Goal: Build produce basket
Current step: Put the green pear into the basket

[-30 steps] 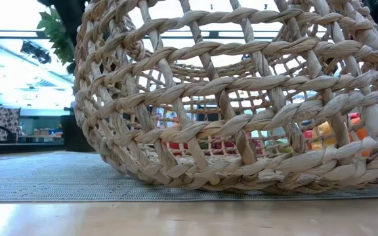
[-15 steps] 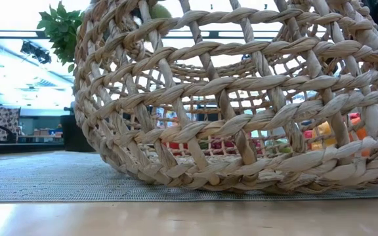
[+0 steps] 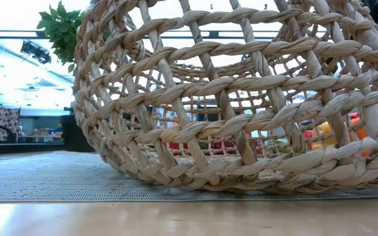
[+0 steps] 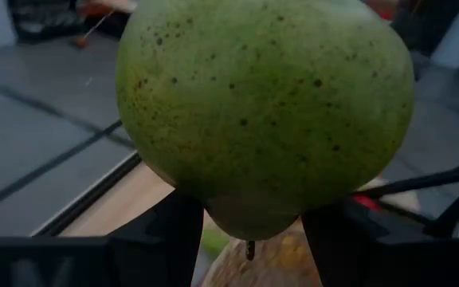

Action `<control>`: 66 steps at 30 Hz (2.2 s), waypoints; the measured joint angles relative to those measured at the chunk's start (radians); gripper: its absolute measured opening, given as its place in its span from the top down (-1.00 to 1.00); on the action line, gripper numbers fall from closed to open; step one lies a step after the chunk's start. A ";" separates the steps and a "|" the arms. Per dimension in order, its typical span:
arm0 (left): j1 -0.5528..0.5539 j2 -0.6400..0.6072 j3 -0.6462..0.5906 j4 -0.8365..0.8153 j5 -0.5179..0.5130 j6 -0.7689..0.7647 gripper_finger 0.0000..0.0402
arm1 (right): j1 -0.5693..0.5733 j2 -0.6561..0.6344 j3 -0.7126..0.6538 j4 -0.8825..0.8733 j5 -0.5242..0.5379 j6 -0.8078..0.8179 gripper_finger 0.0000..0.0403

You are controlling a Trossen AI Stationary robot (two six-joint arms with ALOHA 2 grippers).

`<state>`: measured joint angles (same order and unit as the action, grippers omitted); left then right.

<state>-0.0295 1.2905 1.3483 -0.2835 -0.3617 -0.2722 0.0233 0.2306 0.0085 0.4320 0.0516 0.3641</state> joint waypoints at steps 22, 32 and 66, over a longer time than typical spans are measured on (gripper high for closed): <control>-0.028 0.391 0.405 -0.068 0.074 0.241 0.03 | 0.000 0.000 0.000 0.000 0.000 0.000 -0.55; -0.028 0.575 0.650 -0.520 0.151 0.504 0.03 | 0.000 0.000 0.000 0.000 0.000 0.000 -0.55; -0.133 0.802 0.641 -0.743 0.177 1.227 0.03 | 0.000 0.003 0.000 0.000 0.002 0.000 -0.55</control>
<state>-0.1630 2.0925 1.9892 -1.0263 -0.1850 0.9551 0.0235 0.2337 0.0086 0.4320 0.0536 0.3641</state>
